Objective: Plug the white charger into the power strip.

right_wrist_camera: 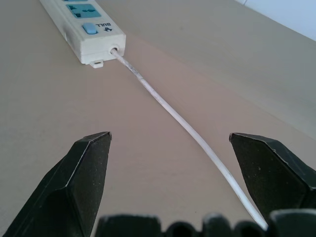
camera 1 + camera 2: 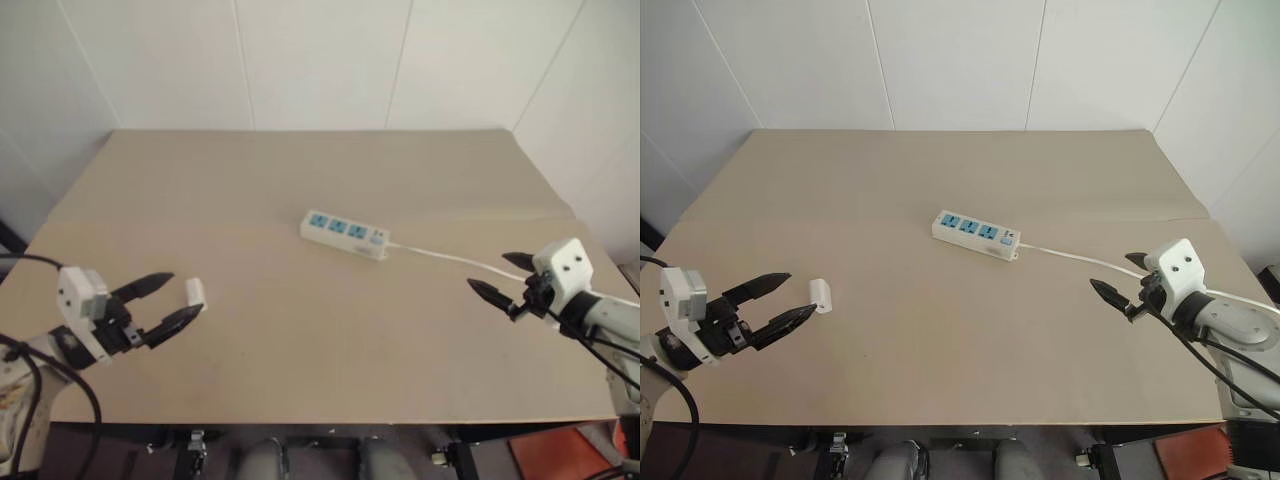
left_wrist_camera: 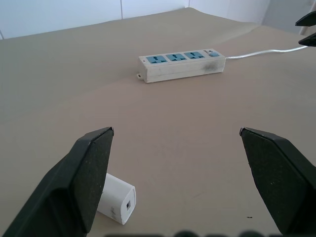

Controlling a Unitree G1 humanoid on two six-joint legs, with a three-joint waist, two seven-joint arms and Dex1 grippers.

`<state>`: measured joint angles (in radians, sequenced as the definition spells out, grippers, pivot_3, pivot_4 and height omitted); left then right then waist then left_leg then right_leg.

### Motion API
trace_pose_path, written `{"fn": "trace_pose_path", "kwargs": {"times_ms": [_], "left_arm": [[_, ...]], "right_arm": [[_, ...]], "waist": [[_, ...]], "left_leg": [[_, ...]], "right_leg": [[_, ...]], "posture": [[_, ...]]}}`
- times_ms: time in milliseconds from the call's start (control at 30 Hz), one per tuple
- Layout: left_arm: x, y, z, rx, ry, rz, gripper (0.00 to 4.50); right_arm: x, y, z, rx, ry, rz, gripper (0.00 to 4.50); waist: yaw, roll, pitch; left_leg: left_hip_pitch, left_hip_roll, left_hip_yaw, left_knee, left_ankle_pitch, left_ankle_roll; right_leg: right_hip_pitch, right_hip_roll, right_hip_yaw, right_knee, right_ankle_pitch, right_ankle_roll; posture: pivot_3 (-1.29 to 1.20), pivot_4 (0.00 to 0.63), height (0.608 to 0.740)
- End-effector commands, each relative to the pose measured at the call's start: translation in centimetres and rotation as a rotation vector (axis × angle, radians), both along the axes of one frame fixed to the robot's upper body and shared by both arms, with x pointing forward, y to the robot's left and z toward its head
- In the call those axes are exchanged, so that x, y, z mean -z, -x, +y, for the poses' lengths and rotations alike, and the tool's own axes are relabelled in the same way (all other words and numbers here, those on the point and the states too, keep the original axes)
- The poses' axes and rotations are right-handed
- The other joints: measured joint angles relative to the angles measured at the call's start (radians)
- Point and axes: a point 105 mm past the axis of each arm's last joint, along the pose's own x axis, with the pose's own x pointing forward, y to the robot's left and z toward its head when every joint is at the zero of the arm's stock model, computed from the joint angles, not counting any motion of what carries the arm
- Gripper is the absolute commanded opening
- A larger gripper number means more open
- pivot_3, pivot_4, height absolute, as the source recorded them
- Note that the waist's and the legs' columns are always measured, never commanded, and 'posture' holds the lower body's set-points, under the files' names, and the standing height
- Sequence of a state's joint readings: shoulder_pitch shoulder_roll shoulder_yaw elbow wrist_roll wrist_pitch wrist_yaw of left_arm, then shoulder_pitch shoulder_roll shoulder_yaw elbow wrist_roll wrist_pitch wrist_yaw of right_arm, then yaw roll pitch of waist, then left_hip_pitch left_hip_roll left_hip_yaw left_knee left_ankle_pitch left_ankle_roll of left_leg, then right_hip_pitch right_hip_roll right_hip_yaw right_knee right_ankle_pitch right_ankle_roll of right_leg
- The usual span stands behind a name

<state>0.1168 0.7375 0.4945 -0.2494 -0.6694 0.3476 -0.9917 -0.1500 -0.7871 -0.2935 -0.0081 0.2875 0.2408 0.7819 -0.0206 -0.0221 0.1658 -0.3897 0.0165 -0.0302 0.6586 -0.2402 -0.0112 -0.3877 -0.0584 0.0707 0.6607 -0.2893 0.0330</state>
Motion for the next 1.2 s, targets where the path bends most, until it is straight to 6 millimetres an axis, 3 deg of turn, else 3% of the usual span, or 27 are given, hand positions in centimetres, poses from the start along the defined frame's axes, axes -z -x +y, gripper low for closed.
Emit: {"fn": "trace_pose_path", "kwargs": {"times_ms": [33, 467, 567, 700, 900, 1067, 1200], "left_arm": [[-0.9, -0.1, -0.2, 0.008, -0.007, -0.041, 4.48], [-0.7, -0.2, -0.4, 0.008, 0.002, -0.043, 4.48], [-0.9, -0.4, -0.5, 0.012, 0.005, -0.05, 4.48], [-1.1, -1.2, -1.5, 0.053, -0.007, -0.056, 4.48], [-1.5, -1.8, -2.6, 0.098, -0.029, -0.069, 4.48], [-1.9, -1.8, -4.2, 0.16, -0.031, -0.081, 4.48], [-2.0, -1.5, -5.5, 0.244, -0.061, -0.068, 4.48]], "right_arm": [[-1.8, 0.1, 0.1, -0.006, 0.025, -0.071, 4.5], [-1.9, 0.0, 0.4, -0.013, 0.014, -0.077, 4.5], [-1.6, -1.5, 1.2, -0.025, -0.032, -0.078, 4.5], [0.2, -5.5, 2.7, -0.048, -0.061, -0.035, 4.5], [1.4, -9.8, 4.6, -0.09, -0.086, 0.011, 4.5], [1.8, -11.8, 5.8, -0.088, -0.081, 0.061, 4.5], [2.8, -11.9, 6.7, -0.13, -0.029, 0.153, 4.5]], "waist": [[0.0, 0.0, 0.0], [0.0, 0.0, 0.0], [-0.006, 0.0, 0.0], [-0.025, -0.001, 0.0], [-0.029, -0.001, 0.001], [-0.027, 0.0, 0.001], [-0.027, 0.0, 0.001]], "left_leg": [[0.0, 0.0, 0.0, 0.0, 0.0, 0.0], [0.0, 0.0, 0.0, 0.0, 0.0, 0.0], [0.0, 0.0, 0.0, 0.0, 0.0, 0.0], [0.003, 0.0, 0.001, 0.001, 0.0, 0.0], [-0.001, 0.0, 0.001, 0.0, 0.0, 0.0], [-0.001, -0.001, 0.0, 0.0, 0.0, 0.0], [-0.001, -0.001, 0.0, 0.0, 0.0, 0.0]], "right_leg": [[0.0, 0.0, 0.0, 0.0, 0.0, 0.0], [0.0, 0.0, 0.0, 0.0, 0.0, 0.0], [0.0, 0.0, 0.0, 0.0, 0.0, 0.0], [0.002, 0.0, 0.0, 0.002, 0.0, 0.0], [-0.003, 0.0, 0.0, 0.002, 0.0, 0.0], [-0.002, -0.001, 0.0, 0.002, 0.0, 0.0], [-0.002, -0.001, 0.0, 0.002, 0.0, 0.0]], "posture": [[0.0, 0.15, 0.74], [0.0, 0.15, 0.74], [0.0, 0.15, 0.74], [0.0, 0.15, 0.74], [0.0, 0.15, 0.74], [0.0, 0.15, 0.74], [0.0, 0.15, 0.74]]}}
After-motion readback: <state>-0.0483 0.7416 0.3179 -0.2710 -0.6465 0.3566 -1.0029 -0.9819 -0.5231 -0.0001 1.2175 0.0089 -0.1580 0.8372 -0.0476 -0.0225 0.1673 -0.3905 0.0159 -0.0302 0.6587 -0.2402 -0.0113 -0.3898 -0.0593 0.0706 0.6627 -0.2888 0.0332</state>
